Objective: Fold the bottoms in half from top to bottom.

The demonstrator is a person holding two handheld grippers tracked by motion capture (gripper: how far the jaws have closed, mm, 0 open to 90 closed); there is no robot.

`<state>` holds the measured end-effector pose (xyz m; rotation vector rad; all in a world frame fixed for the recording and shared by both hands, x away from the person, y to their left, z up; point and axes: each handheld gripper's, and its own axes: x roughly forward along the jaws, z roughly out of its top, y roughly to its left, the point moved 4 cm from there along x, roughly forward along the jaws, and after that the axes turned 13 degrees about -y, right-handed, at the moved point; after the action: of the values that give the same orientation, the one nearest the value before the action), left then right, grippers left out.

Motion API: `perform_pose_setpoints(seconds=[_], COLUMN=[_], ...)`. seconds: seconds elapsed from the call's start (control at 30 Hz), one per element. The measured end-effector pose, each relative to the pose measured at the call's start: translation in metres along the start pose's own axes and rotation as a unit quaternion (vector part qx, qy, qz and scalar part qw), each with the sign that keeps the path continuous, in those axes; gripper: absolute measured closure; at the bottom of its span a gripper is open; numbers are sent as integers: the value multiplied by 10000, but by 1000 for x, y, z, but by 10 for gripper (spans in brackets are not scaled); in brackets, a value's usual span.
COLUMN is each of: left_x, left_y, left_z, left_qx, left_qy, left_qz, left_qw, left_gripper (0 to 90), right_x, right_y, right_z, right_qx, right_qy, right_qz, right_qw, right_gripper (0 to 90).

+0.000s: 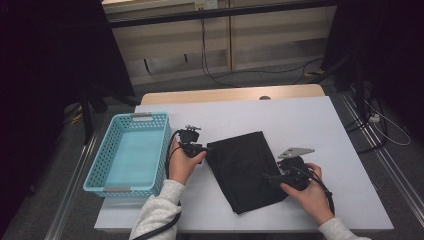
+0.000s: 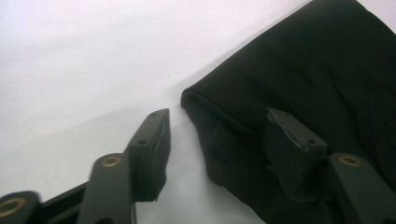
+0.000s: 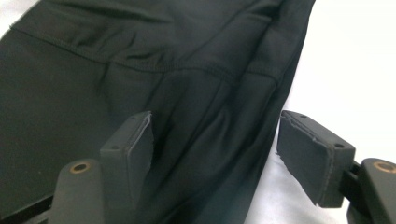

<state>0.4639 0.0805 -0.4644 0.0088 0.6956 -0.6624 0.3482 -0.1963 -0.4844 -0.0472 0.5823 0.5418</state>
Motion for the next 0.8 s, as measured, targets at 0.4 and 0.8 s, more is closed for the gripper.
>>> perform_pose_setpoints(seconds=[0.4,0.8], left_x=[-4,-9], left_y=[-1,-4], left_z=[3,7], left_qx=[156,167], left_qy=[-1,-83], left_qz=[35,-66], left_qw=[9999,9998], left_gripper=[239,173], right_x=[-3,-5], right_y=[2,7], right_z=[-9,-11], right_qx=[120,230], right_qy=[-322,-335], right_qz=[-163,-159], right_qw=[9993,9990], right_gripper=[335,494])
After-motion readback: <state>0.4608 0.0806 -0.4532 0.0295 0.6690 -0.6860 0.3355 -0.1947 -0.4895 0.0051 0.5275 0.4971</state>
